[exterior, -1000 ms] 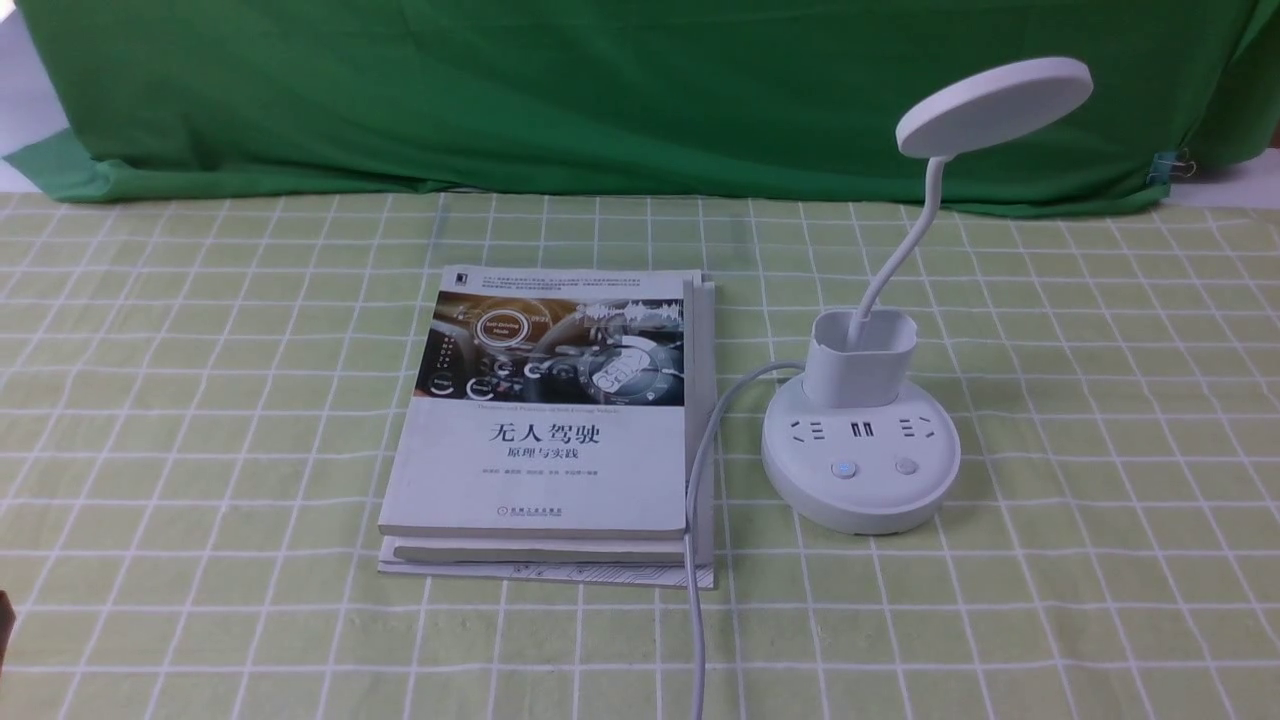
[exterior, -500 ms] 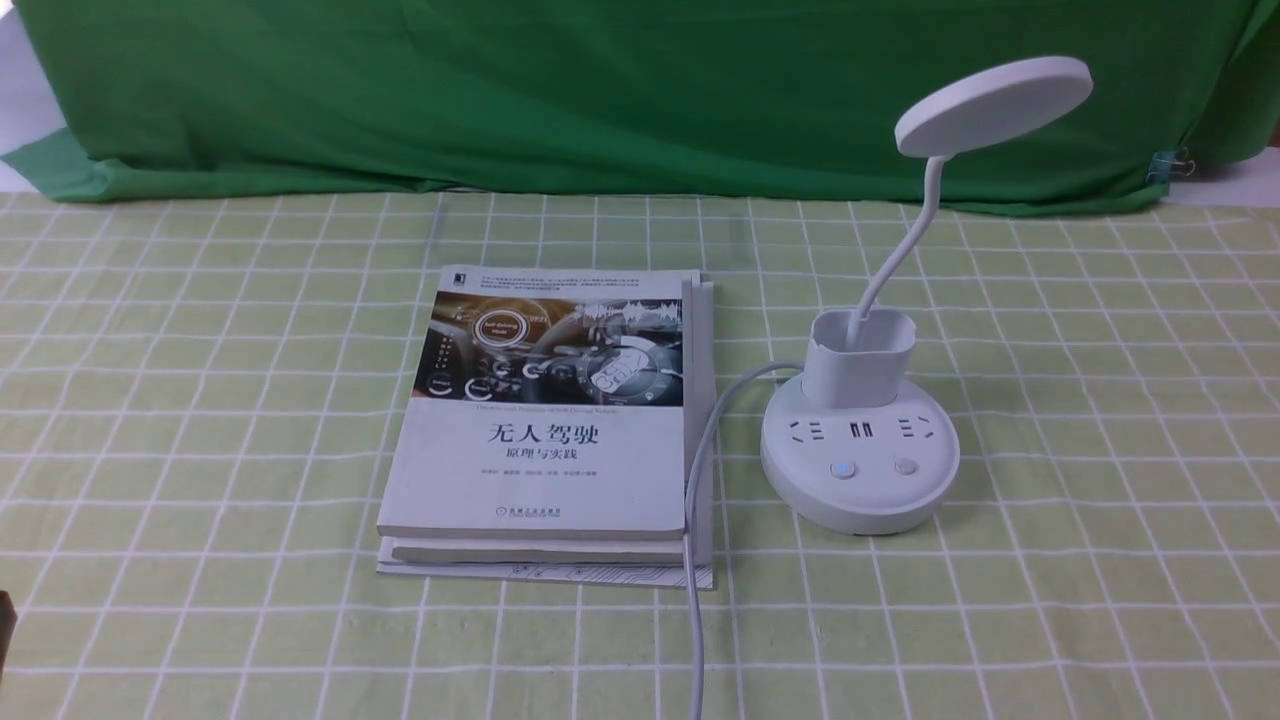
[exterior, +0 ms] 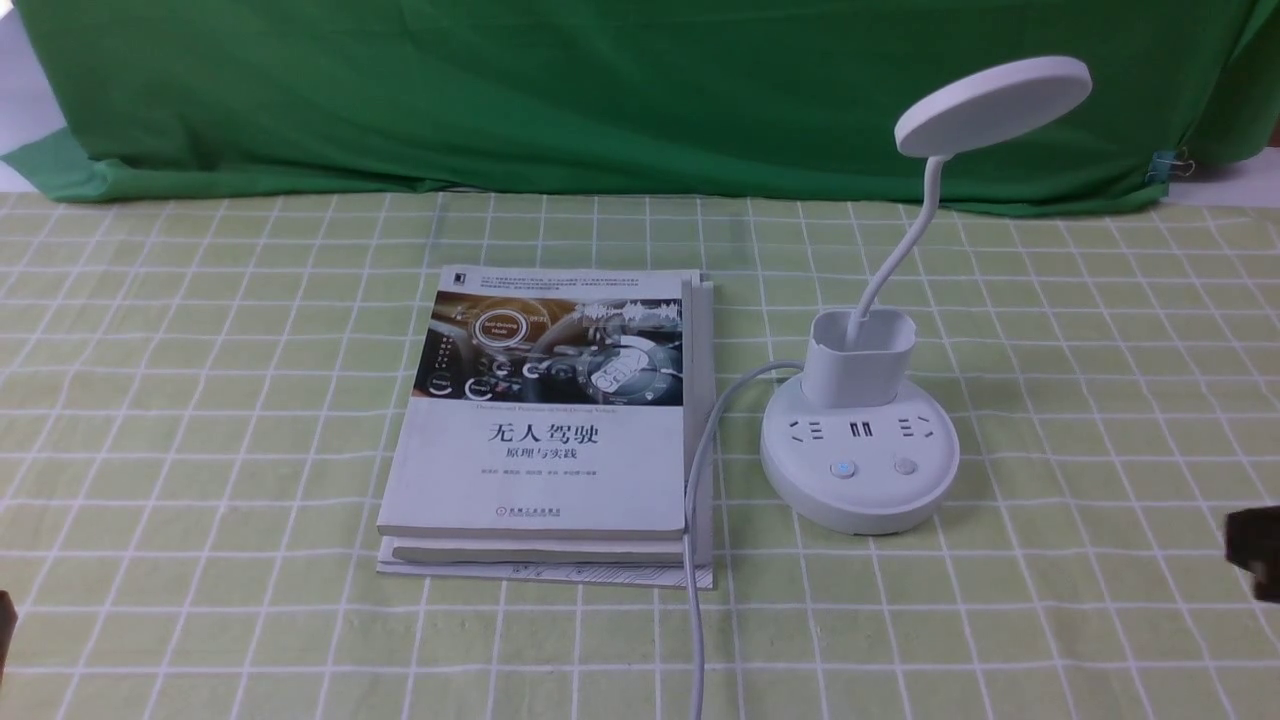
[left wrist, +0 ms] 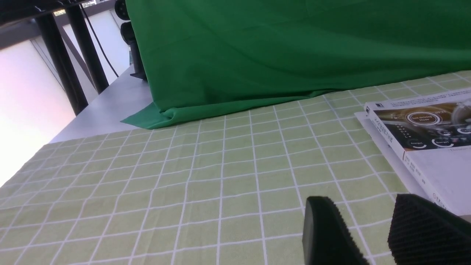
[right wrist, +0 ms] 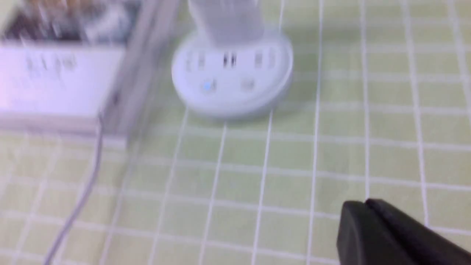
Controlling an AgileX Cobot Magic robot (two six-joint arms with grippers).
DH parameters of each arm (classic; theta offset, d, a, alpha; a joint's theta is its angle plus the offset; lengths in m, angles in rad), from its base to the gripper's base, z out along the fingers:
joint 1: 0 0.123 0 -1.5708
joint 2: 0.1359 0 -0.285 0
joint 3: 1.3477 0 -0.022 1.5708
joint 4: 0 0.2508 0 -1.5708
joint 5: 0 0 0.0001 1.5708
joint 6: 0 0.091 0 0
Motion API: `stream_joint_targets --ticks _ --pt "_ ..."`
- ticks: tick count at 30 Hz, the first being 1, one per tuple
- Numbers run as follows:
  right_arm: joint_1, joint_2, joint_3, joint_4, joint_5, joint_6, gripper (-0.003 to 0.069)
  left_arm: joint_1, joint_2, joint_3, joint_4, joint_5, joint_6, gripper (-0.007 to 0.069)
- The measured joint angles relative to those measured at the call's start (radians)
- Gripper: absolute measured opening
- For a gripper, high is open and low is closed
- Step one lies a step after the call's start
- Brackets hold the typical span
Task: Turn on the table lamp on the green coffee tablecloth with your hand.
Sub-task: 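Press the button on the base of the white desk lamp with the right gripper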
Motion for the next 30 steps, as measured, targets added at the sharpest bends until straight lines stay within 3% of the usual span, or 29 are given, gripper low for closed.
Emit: stream_joint_targets --ticks 9,18,30 --pt "0.175 0.537 -0.266 0.0 -0.06 -0.093 0.0035 0.0 0.0 0.0 -0.001 0.0 0.0 0.0242" --pt "0.184 0.808 -0.425 0.0 -0.092 -0.116 0.0035 0.0 0.0 0.0 -0.001 0.0 0.0 0.0242" --pt "0.184 0.898 -0.469 -0.003 -0.137 -0.12 0.0035 0.0 0.0 0.0 -0.001 0.0 0.0 0.0242"
